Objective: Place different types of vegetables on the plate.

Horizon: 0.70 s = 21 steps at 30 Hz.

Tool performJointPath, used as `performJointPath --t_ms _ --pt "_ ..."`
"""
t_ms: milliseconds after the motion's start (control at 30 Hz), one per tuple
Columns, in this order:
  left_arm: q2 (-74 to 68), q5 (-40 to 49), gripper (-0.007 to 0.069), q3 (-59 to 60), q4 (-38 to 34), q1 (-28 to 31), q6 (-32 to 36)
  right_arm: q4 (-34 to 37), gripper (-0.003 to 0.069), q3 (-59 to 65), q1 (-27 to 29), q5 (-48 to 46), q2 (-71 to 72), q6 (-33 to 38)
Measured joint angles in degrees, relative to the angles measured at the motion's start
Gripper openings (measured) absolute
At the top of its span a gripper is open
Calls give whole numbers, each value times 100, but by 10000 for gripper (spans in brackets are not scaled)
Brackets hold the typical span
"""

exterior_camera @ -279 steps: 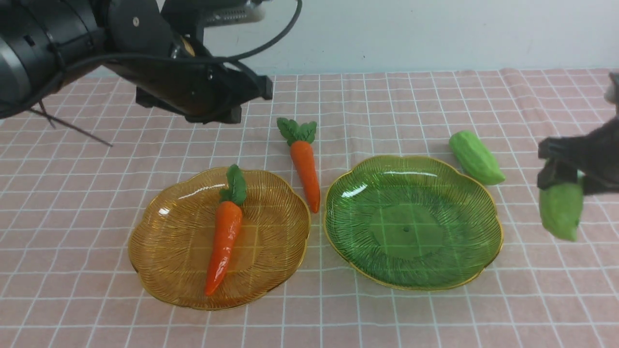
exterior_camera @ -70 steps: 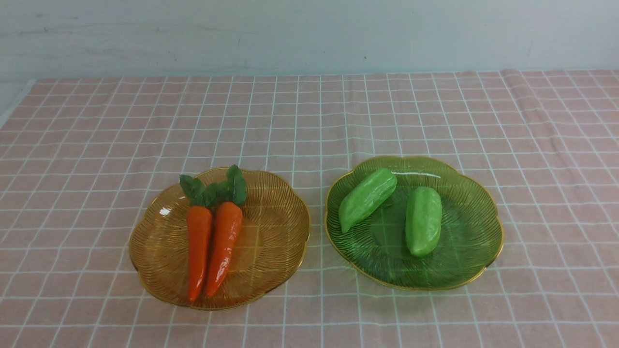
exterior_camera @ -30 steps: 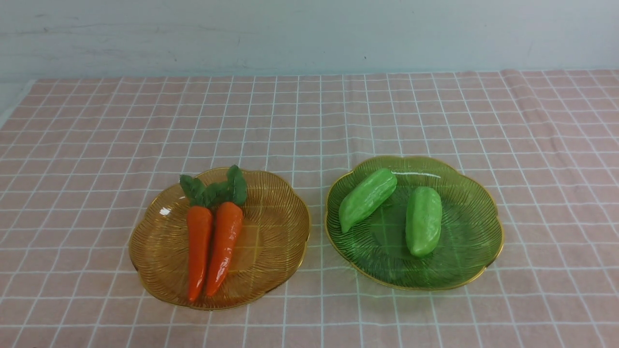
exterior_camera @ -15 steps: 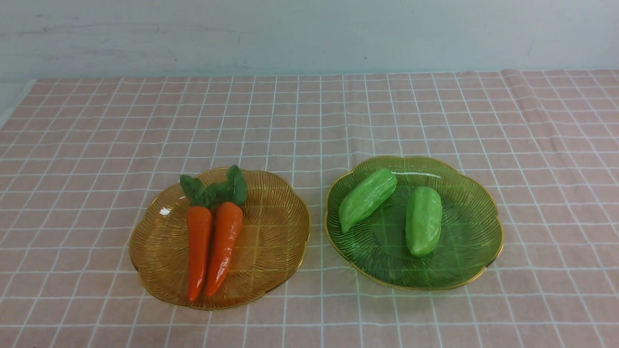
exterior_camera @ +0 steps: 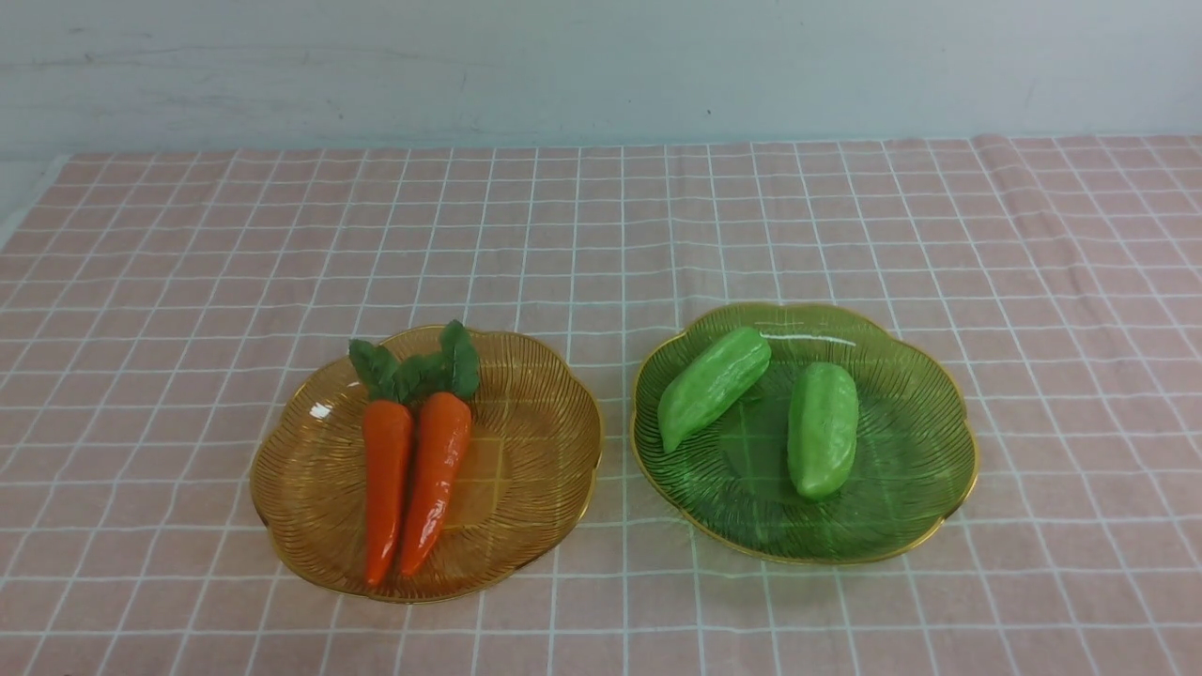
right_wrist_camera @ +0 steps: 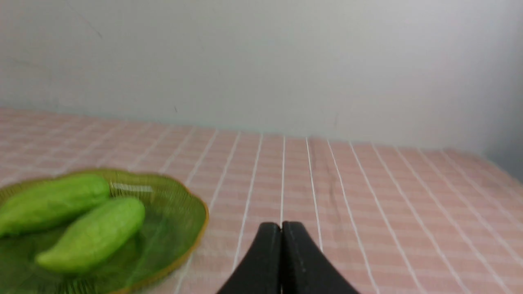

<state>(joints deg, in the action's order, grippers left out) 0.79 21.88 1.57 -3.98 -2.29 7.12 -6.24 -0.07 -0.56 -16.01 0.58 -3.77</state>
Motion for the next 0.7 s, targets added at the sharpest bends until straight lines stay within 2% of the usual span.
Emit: performJointPath --t_ms 200,700 --pt "0 0 -4 0 0 0 0 354 -15 160 205 -615 0 -5" --pt "0 0 -4 0 0 0 0 462 -15 160 205 -645 0 -15"
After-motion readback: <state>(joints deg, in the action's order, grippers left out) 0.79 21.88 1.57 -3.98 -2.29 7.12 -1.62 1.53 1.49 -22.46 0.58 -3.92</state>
